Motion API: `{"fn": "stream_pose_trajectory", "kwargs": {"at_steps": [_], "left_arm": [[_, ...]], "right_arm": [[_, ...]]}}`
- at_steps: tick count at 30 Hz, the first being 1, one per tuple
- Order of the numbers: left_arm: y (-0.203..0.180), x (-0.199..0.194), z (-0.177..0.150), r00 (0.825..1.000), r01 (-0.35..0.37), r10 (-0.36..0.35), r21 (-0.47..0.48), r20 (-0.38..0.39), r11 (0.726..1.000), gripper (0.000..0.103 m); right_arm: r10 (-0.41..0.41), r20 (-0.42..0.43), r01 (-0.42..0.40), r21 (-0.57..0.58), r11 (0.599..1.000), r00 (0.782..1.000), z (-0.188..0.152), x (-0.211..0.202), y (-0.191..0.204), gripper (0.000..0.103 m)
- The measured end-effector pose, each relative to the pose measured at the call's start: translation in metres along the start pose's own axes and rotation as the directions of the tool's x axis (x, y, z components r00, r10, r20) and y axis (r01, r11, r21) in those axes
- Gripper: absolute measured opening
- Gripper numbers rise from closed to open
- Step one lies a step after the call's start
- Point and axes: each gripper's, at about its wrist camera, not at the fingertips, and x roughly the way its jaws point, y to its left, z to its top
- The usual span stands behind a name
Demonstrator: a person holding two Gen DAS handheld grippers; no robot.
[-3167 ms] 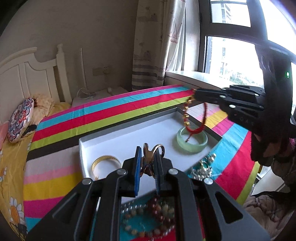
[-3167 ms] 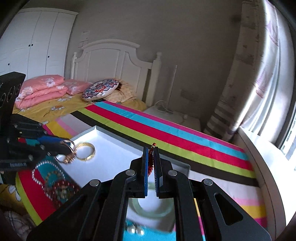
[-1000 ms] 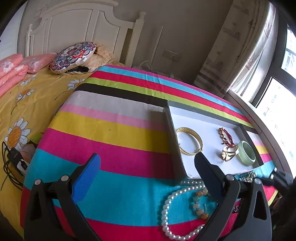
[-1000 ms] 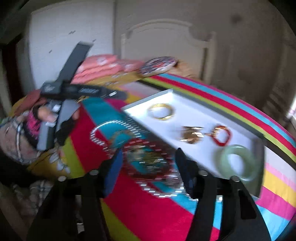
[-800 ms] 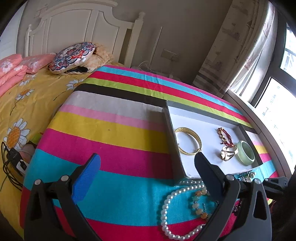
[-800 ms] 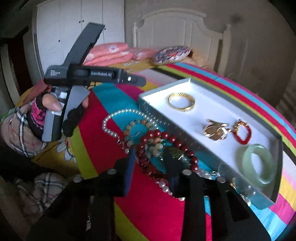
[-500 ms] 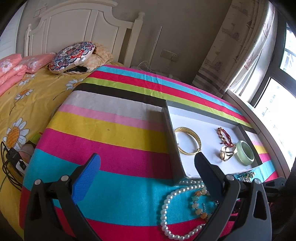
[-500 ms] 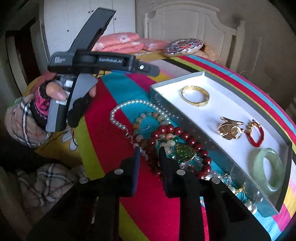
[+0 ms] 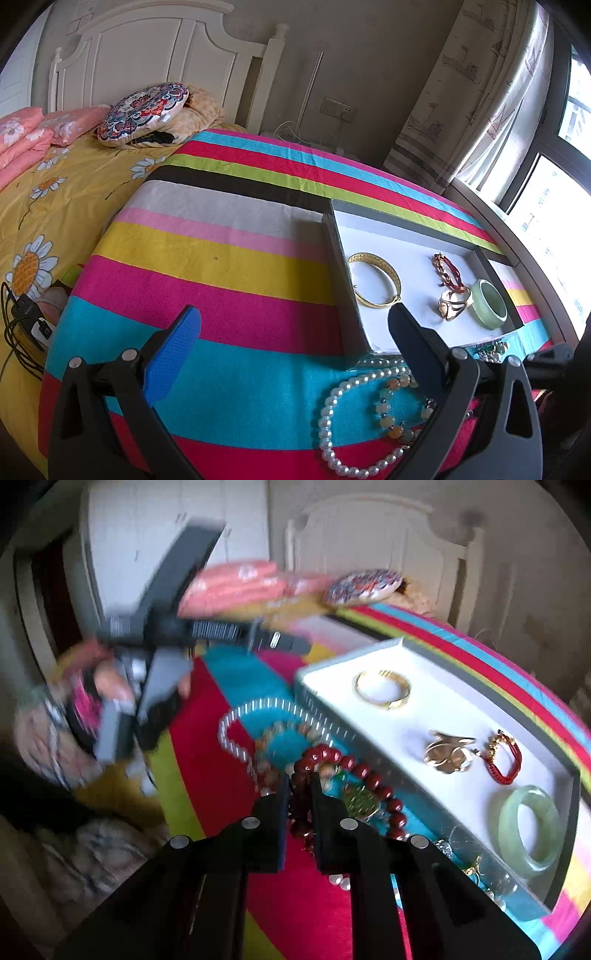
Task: Organize jewelry
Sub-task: 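Close the right tool on the dark red bead bracelet and lift it, then carry the bead bracelet toward the tray with the right tool while the left tool hovers over the pearl brooch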
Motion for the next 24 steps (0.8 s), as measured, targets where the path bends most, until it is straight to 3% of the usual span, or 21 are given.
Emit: {"fn": "stream_pose_trajectory", "kwargs": {"at_steps": [5, 7, 12, 19, 24], "left_arm": [[0.001, 0.0, 0.0, 1.0, 0.0, 0.0, 0.0, 0.0, 1.0, 0.1], [0.001, 0.0, 0.0, 1.0, 0.001, -0.001, 0.0, -0.002, 1.0, 0.1], [0.001, 0.001, 0.0, 1.0, 0.001, -0.001, 0.001, -0.003, 1.0, 0.1], [0.001, 0.001, 0.0, 1.0, 0.002, -0.002, 0.002, -0.006, 1.0, 0.1], [-0.003, 0.002, -0.002, 1.0, 0.002, -0.002, 0.024, -0.014, 1.0, 0.1]], "right_arm": [[0.096, 0.143, -0.125, 0.204, 0.971, 0.985, 0.007, -0.024, -0.037, 0.012], [0.135, 0.229, -0.196, 0.27, 0.943, 0.964, 0.008, -0.038, -0.053, 0.012], [0.114, 0.334, -0.225, 0.316, 0.922, 0.936, 0.008, -0.065, -0.068, 0.012], [-0.032, 0.405, -0.108, 0.319, 0.942, 0.914, -0.004, -0.108, -0.073, 0.012], [-0.202, 0.415, 0.022, 0.398, 0.917, 0.887, -0.034, -0.136, -0.1, 0.012]]}}
